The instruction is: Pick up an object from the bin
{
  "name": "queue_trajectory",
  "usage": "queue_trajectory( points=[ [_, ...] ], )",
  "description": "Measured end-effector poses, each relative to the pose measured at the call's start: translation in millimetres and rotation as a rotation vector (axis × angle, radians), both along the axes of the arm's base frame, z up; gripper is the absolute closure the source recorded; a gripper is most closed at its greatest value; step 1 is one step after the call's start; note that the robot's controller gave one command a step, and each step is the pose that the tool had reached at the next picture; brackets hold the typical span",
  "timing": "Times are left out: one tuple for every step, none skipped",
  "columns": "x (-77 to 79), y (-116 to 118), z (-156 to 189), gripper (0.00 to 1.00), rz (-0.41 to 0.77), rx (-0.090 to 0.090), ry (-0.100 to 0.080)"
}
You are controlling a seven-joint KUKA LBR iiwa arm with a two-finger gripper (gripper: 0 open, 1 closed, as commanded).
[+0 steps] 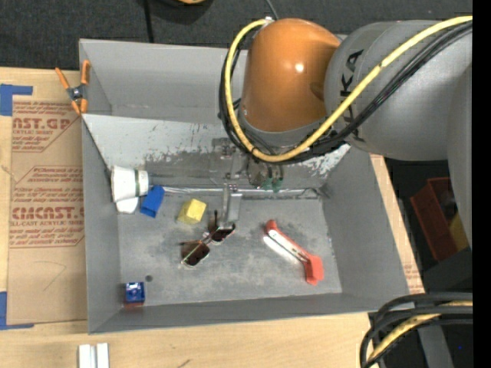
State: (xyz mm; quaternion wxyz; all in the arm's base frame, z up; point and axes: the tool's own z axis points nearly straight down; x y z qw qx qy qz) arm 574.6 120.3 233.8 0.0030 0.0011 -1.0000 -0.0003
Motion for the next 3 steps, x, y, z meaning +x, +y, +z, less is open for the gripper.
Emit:
queue_trajectory(
  points=[
    [1.4,-1,5,0.00,-0.001,0.001,-0.008],
    [1.1,-6,-39,0.00,0.042,0.002,-0.013],
    [2.2,-16,-93,0.00,0.051,0.002,-0.010]
  ],
)
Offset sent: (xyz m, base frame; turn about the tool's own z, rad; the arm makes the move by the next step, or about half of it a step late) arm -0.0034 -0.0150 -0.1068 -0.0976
